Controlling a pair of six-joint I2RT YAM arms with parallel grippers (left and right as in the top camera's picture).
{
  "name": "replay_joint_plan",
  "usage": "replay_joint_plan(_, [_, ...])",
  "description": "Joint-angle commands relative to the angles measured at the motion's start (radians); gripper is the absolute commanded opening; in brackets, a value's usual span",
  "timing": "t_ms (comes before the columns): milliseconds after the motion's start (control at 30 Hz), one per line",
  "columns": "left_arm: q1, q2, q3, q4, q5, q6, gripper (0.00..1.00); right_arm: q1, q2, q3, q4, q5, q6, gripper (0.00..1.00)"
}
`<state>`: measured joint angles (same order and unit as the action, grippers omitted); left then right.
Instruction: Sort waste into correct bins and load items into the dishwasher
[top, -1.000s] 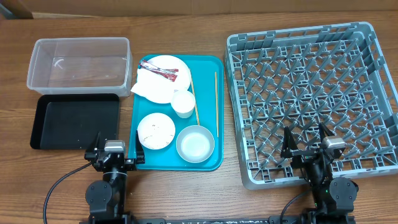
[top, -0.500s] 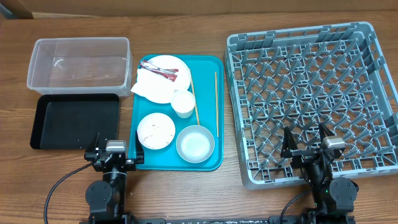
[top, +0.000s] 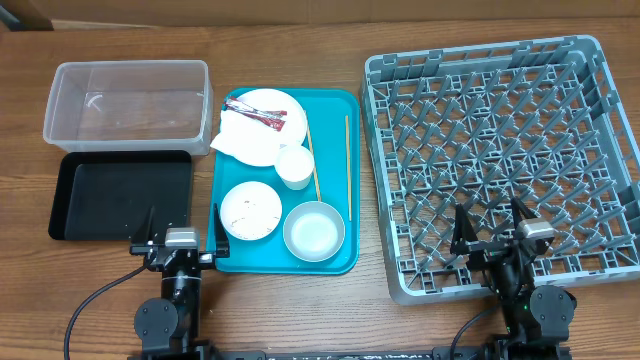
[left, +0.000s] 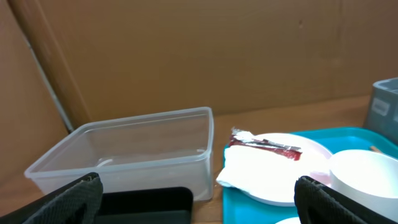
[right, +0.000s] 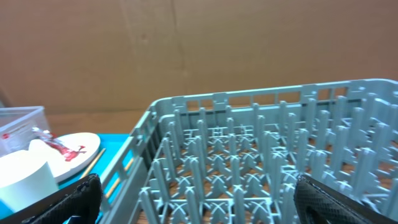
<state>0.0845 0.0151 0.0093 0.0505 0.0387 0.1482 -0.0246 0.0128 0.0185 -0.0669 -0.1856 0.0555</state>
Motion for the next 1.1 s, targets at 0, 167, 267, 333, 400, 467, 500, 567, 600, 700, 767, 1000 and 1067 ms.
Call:
replay_joint_plan(0, [-0.006, -0.005, 0.053, -0.010, 0.082, -0.100, 1.00, -0.003, -0.006, 0.029, 0.009, -0.068, 0.000, 1.00])
replay_joint_plan(167, [-0.006, 0.188, 0.278, -0.094, 0.093, -0.099, 1.00, -0.003, 0.119, 0.229, -0.031, -0.067, -0.006, 1.00])
replay_joint_plan(267, [-0.006, 0.391, 0.460, -0.136, 0.100, -0.099, 1.00, -0.003, 0.271, 0.387, -0.110, -0.066, -0.012, 1.00])
replay_joint_plan(333, [-0.006, 0.501, 0.574, -0.199, 0.101, -0.099, 1.00, -0.003, 0.347, 0.459, -0.145, -0.066, -0.012, 1.00])
replay_joint_plan(400, [-0.006, 0.684, 0.776, -0.334, 0.117, -0.100, 1.00, -0.003, 0.488, 0.590, -0.217, -0.066, -0.012, 1.00])
replay_joint_plan(467, [-0.006, 0.806, 0.912, -0.430, 0.142, -0.100, 1.00, -0.003, 0.579, 0.674, -0.270, -0.061, -0.012, 1.00])
replay_joint_plan(500, [-0.007, 0.879, 0.999, -0.491, 0.152, -0.100, 1.00, -0.003, 0.624, 0.717, -0.299, -0.058, -0.012, 1.00])
replay_joint_plan(567, [-0.030, 1.142, 1.312, -0.706, 0.165, -0.098, 1.00, -0.003, 0.820, 0.888, -0.423, -0.053, -0.031, 1.00])
replay_joint_plan(600, [-0.044, 1.220, 1.410, -0.774, 0.162, -0.090, 1.00, -0.003, 0.867, 0.927, -0.457, -0.053, -0.040, 1.00])
replay_joint_plan(700, [-0.084, 1.419, 1.682, -0.965, 0.162, -0.066, 1.00, -0.003, 1.014, 1.053, -0.572, -0.053, -0.056, 1.00])
replay_joint_plan(767, [-0.115, 1.558, 1.877, -1.105, 0.172, -0.066, 1.00, -0.003, 1.084, 1.106, -0.614, -0.070, -0.056, 1.00])
replay_joint_plan(1000, [-0.151, 1.807, 2.053, -1.244, 0.304, -0.153, 1.00, -0.003, 1.212, 1.129, -0.637, -0.240, -0.056, 1.00])
replay_joint_plan(1067, [-0.151, 1.864, 2.053, -1.201, 0.319, -0.194, 0.85, -0.003, 1.214, 1.129, -0.643, -0.243, -0.056, 1.00])
